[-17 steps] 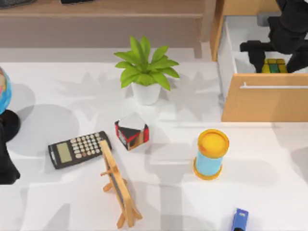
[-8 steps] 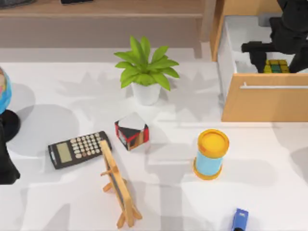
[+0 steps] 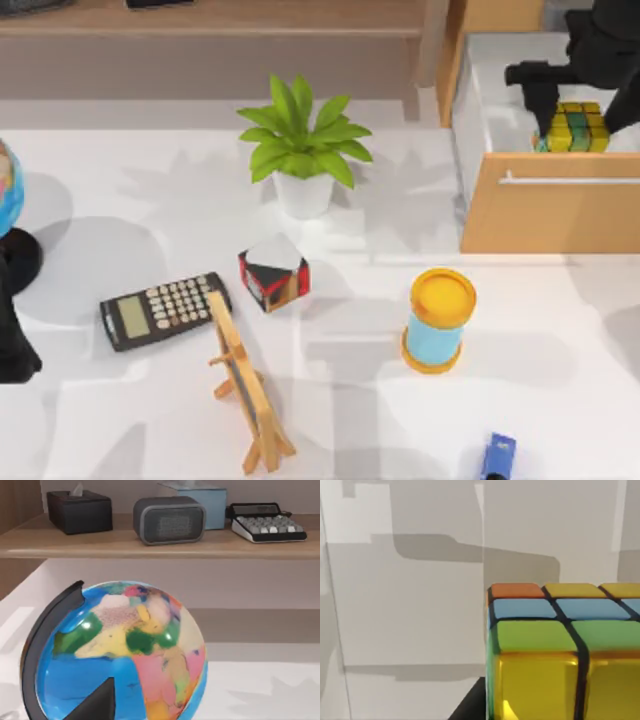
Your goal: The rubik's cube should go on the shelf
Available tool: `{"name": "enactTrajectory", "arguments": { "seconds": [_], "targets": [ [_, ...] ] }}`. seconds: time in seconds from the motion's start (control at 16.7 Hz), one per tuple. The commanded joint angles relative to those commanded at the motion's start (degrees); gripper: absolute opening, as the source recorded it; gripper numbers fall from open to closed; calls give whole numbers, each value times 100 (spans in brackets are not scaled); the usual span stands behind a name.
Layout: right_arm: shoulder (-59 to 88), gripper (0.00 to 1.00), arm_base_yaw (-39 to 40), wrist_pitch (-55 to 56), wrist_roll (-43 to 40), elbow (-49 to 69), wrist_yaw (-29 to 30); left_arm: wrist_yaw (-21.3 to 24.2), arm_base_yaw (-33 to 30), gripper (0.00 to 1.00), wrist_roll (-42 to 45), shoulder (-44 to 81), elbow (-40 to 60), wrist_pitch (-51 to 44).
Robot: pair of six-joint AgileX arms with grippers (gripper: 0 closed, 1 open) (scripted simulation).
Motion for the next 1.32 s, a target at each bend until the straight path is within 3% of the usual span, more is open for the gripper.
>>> {"name": "enactTrajectory", "arguments": {
  "seconds": [0.36,0.72,1.02,1.32],
  "targets": [
    [-123,0,16,11,-1,-172,32,0,0,100,0,0,0,0],
    [-1212,0,284,553,-98,-1104,330,0,0,100,0,0,0,0],
    [-2294,0,1039,1883,-210,-2152,672,0,0,100,0,0,0,0],
    [-2841,0,2053,3896,-374,-3329,1141,0,0,100,0,0,0,0]
  ]
}}
